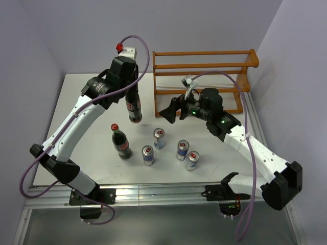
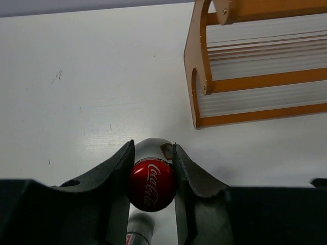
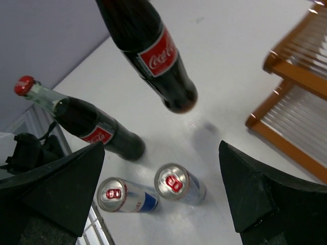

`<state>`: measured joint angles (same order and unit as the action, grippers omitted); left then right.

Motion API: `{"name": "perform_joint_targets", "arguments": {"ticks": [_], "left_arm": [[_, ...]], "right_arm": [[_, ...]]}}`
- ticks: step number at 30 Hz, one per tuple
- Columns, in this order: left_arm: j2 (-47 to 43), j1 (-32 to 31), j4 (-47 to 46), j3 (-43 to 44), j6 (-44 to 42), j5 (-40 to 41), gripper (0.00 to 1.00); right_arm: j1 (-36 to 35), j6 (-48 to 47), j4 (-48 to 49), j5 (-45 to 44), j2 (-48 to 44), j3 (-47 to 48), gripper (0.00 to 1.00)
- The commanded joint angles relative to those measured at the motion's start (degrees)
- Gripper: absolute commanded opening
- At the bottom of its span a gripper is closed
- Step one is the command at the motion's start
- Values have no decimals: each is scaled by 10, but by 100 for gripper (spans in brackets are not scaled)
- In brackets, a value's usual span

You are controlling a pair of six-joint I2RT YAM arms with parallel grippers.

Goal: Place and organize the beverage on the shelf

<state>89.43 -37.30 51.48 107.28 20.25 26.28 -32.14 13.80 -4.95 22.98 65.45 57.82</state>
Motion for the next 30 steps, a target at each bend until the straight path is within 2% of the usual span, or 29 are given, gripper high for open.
{"name": "perform_joint_targets", "arguments": {"ticks": [1,5,12,17,23,25,26,28,30], "left_arm": [[-60,-15,-59,87,-10,-10,0],[-60,-24,-40,117,-10,-54,0],[-56,-44,-20,157,-14,-91,0],[-58,-64,-19,166,-14,-93,0],[-57,-72,-18,180,-14,-98,0],[-53,-73,-13,187,-16,-96,0],[-51,-73,-10,190,-17,-94,0],[-51,-73,-9,194,-19,-92,0],[-55,-73,-11,188,-19,-91,0]], "right_arm": [[-15,-10,114,66,31,30,100],[-37,-33,178,49,56,34,100],[-78,-105,148,2,131,100,98],[-87,-124,173,33,166,104,97],[-97,-132,161,54,198,128,92],[-100,-153,164,53,202,130,87],[-100,-156,164,52,203,132,76],[-103,-159,166,51,205,132,69],[-105,-162,178,53,202,131,56]]}}
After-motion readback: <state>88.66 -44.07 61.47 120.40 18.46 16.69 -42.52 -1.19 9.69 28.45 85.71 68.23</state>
